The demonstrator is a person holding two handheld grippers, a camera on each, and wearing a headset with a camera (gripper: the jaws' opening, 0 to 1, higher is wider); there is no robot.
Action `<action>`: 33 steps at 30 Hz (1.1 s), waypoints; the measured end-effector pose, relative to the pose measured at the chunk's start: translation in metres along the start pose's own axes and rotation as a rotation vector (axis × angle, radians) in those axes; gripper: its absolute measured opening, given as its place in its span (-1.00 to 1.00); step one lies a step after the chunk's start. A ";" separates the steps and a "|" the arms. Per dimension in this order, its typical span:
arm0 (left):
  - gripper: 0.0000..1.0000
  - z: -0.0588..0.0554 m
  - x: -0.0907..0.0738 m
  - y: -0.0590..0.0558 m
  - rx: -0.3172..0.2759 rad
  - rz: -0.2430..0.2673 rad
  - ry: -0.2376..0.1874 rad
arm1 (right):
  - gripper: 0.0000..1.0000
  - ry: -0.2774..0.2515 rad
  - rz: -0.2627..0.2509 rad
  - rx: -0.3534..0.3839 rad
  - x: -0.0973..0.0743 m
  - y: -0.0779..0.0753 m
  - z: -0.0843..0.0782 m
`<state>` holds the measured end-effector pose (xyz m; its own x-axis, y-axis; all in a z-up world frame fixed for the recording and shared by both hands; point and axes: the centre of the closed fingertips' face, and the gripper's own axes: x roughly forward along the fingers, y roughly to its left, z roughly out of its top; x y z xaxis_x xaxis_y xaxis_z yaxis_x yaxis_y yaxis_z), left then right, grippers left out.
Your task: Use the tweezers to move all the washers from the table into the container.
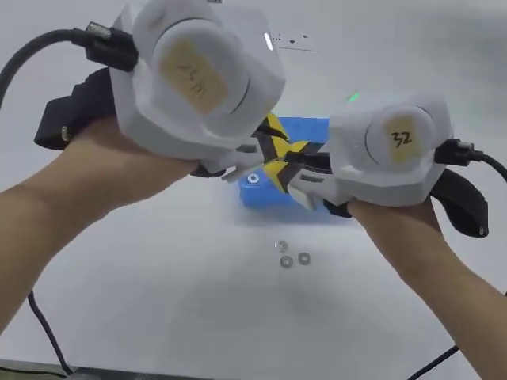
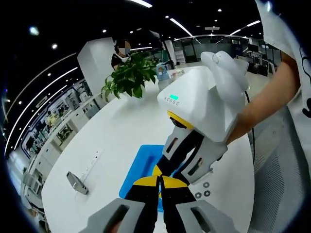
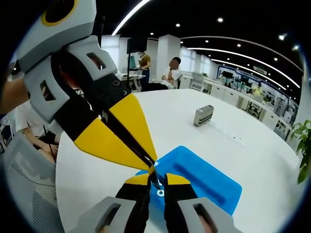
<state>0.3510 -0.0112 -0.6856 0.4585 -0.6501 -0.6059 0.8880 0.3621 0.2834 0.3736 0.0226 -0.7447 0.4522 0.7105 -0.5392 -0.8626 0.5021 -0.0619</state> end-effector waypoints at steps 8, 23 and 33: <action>-1.00 0.017 -0.016 -0.006 0.033 -0.015 -0.030 | -0.87 -0.036 -0.047 0.008 -0.018 0.004 0.015; -1.00 0.029 -0.036 -0.040 0.061 -0.125 -0.074 | -0.86 -0.028 -0.105 0.116 -0.048 0.032 0.012; -1.00 0.022 -0.038 -0.058 0.084 -0.178 -0.089 | -0.86 0.018 -0.138 0.109 -0.051 0.045 0.000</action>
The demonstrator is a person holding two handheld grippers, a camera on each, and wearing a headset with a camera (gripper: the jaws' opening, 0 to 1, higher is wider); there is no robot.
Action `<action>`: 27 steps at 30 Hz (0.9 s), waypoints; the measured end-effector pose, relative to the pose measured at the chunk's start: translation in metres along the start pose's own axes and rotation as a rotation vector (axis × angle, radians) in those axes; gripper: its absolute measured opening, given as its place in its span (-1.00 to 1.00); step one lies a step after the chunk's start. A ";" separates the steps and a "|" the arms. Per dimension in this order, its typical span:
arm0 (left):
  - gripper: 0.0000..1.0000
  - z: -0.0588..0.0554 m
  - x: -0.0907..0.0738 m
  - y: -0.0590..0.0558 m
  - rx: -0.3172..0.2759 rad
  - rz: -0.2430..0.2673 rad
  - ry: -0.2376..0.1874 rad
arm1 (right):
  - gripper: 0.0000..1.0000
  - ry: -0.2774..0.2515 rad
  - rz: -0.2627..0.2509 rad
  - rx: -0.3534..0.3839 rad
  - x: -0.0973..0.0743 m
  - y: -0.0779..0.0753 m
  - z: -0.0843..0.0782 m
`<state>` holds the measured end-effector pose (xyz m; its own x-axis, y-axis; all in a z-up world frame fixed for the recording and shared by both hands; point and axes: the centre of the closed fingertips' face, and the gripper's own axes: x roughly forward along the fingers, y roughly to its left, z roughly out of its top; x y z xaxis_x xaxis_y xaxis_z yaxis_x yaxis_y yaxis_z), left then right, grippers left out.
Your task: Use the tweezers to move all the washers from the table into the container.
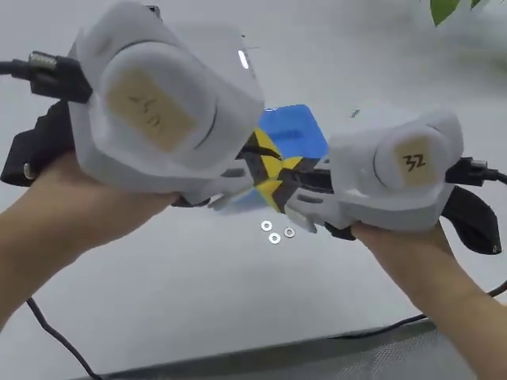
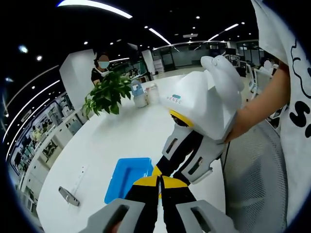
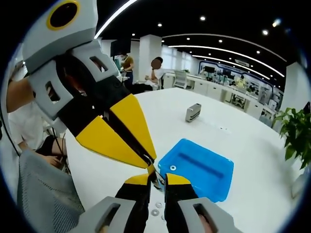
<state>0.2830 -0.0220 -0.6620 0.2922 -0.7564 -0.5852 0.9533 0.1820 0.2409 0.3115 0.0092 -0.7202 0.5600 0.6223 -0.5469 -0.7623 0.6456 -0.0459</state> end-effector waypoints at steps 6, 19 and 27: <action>-1.00 -0.008 0.007 -0.005 -0.027 -0.015 0.008 | -0.86 0.031 0.013 0.002 0.004 0.004 -0.014; -1.00 -0.024 0.023 -0.007 -0.090 -0.015 0.031 | -0.87 0.066 0.092 -0.025 0.015 0.002 -0.035; -1.00 -0.031 0.031 -0.002 -0.112 -0.024 0.045 | -0.87 0.071 0.110 0.001 0.022 -0.002 -0.041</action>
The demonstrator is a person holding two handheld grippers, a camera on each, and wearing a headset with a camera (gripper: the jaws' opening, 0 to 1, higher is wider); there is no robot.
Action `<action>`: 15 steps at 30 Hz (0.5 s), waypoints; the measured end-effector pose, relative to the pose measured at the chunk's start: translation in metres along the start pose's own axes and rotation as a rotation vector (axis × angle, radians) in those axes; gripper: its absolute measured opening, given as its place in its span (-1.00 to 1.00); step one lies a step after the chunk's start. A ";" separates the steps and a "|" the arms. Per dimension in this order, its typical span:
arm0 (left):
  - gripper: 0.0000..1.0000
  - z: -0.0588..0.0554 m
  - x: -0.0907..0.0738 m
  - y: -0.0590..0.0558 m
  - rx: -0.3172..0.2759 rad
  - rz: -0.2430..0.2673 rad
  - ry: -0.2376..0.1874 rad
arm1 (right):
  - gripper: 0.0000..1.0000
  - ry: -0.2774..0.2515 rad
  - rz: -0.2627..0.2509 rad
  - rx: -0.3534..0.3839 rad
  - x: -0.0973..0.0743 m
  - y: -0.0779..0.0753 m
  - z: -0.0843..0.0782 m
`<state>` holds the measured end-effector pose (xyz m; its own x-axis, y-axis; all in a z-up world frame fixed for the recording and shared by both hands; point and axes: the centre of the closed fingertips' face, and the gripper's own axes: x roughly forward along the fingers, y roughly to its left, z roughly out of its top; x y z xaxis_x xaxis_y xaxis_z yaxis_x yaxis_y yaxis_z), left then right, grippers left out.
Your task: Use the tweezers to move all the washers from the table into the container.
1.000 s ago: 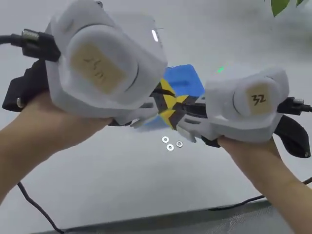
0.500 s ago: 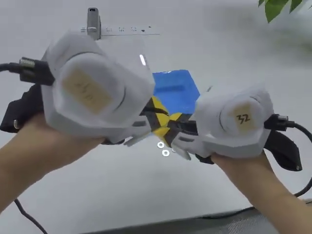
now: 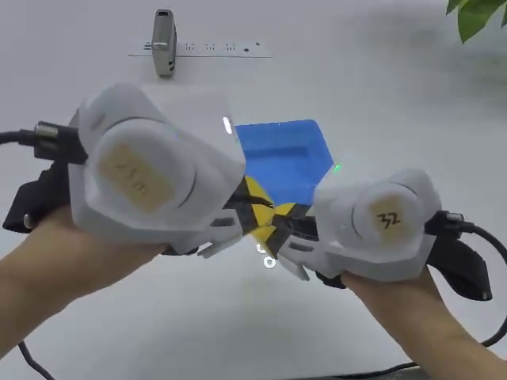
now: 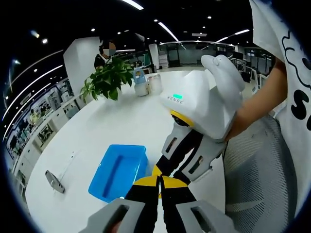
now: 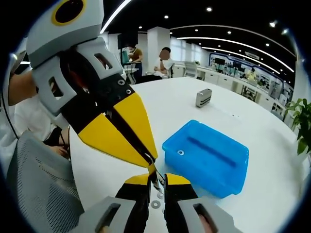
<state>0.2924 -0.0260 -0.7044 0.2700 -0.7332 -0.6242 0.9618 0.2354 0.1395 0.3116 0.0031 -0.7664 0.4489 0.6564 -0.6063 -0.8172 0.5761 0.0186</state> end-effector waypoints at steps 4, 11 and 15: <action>-1.00 -0.004 0.005 0.000 0.006 -0.012 0.011 | -0.86 0.014 -0.002 -0.002 0.003 -0.003 -0.006; -1.00 -0.008 0.012 -0.001 0.034 -0.024 0.037 | -0.87 0.018 0.004 0.006 0.008 -0.003 -0.011; -1.00 -0.007 0.014 -0.001 0.028 -0.034 0.030 | -0.88 0.016 0.005 0.011 0.007 -0.003 -0.013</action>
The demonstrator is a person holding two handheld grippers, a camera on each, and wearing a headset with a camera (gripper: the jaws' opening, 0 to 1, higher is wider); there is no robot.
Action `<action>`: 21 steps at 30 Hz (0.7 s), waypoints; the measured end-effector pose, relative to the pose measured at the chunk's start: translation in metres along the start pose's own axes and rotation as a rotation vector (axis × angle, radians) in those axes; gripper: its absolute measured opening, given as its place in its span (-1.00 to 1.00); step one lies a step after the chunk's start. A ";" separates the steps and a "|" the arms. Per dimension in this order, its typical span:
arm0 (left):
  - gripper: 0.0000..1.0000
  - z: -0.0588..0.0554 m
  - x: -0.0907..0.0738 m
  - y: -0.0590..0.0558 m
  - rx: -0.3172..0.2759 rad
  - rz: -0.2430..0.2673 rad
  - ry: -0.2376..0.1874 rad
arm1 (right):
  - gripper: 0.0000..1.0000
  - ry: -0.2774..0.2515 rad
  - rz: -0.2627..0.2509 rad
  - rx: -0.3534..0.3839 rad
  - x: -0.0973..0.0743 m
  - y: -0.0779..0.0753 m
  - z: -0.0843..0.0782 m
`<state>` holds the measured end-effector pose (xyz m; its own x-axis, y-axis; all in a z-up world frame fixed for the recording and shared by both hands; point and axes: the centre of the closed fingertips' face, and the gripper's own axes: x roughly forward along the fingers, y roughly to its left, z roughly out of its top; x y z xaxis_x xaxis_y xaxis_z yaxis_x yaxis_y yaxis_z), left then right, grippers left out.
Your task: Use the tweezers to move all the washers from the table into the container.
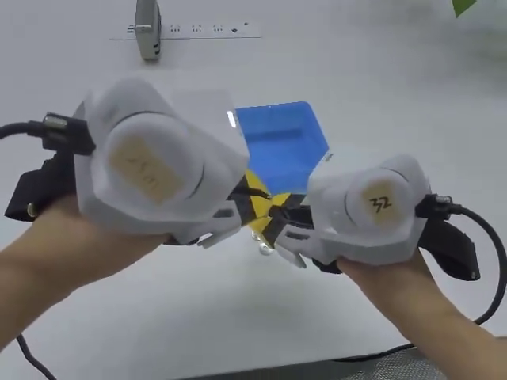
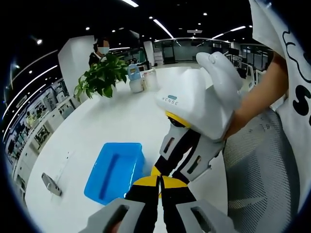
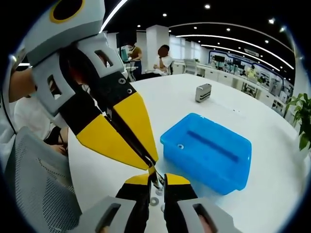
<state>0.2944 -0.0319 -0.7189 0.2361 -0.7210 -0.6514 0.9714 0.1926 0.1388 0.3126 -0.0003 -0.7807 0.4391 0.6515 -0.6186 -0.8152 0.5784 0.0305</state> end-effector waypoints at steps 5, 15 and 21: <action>-1.00 0.001 0.002 -0.002 0.016 -0.005 0.012 | -0.91 0.007 -0.011 -0.028 -0.001 0.001 -0.001; -1.00 0.010 -0.007 -0.001 0.041 -0.002 0.004 | -0.92 0.012 -0.020 -0.066 -0.009 0.002 0.009; -1.00 0.025 -0.020 0.001 0.065 0.017 -0.024 | -0.92 -0.007 -0.026 -0.101 -0.020 0.001 0.027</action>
<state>0.2918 -0.0343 -0.6868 0.2524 -0.7338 -0.6307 0.9667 0.1622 0.1981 0.3132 -0.0001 -0.7472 0.4632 0.6407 -0.6123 -0.8373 0.5429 -0.0654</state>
